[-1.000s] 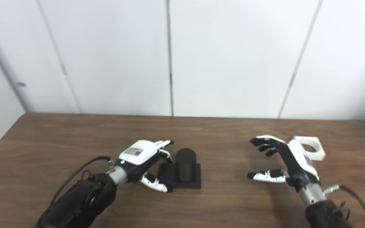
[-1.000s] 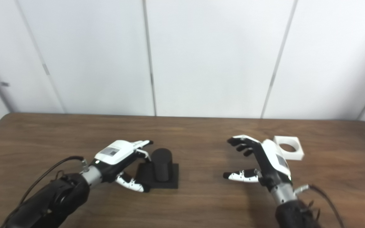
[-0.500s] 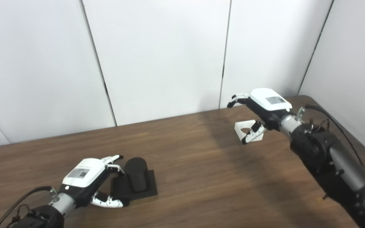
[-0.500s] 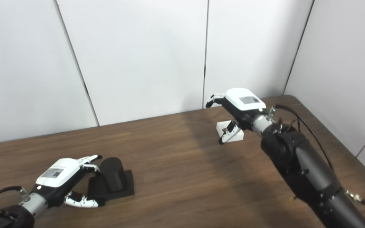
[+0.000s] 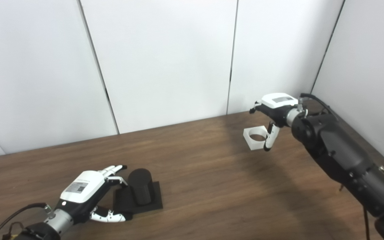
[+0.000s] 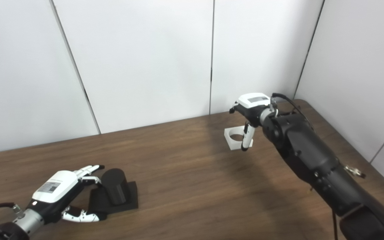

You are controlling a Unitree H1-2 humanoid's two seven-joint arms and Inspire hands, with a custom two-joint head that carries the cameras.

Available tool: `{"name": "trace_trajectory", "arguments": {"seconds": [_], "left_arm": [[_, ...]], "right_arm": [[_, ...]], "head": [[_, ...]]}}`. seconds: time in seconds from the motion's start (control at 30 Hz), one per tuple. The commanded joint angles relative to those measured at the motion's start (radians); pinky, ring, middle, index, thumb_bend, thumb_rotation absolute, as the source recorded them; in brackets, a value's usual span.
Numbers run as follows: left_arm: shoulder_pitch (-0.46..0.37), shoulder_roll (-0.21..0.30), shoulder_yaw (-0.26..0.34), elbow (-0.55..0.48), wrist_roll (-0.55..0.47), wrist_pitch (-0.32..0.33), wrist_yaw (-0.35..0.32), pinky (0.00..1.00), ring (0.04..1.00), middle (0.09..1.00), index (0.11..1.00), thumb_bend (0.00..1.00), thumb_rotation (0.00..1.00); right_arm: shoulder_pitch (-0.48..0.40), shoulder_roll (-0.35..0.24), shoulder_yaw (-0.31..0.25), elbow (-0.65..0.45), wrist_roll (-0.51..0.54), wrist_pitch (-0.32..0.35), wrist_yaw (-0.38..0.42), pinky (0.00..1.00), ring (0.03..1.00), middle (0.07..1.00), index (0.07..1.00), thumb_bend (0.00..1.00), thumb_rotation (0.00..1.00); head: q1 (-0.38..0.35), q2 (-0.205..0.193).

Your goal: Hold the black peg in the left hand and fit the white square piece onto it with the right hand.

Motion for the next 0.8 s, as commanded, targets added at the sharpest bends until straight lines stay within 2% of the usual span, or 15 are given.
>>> {"name": "trace_trajectory", "arguments": {"seconds": [0.0,0.37,0.47,0.67,0.77], "left_arm": [[0.074,0.033,-0.061,0.061,0.061,-0.023,-0.099,0.87,0.949,0.962,0.493,0.52,0.06],[0.078,0.034,-0.059,0.077,0.067,-0.040,-0.073,0.88,0.940,0.955,0.493,0.52,0.07],[0.083,0.037,-0.058,0.058,0.064,-0.023,-0.090,0.90,0.939,0.953,0.493,0.52,0.07],[0.089,0.038,-0.051,0.041,0.053,-0.024,-0.091,0.89,0.929,0.942,0.493,0.52,0.06],[0.090,0.036,-0.053,0.025,0.055,-0.005,-0.108,0.88,0.927,0.939,0.493,0.52,0.06]], "right_arm": [[-0.069,-0.022,0.002,0.012,-0.038,0.001,-0.023,0.88,0.954,0.967,0.886,0.97,0.15],[-0.099,0.001,0.054,0.125,-0.056,-0.011,-0.072,0.85,0.926,0.957,0.898,0.98,0.17],[-0.109,0.008,0.066,0.172,-0.052,-0.022,-0.102,0.83,0.922,0.960,0.889,0.99,0.17],[-0.127,0.016,0.090,0.209,-0.040,-0.027,-0.104,0.83,0.916,0.959,0.876,0.97,0.18],[-0.127,0.023,0.094,0.219,-0.024,-0.034,-0.101,0.86,0.922,0.958,0.870,0.97,0.18]], "head": [[0.002,0.001],[0.013,0.012],[0.016,0.015],[0.029,0.025],[0.037,0.028]]}}
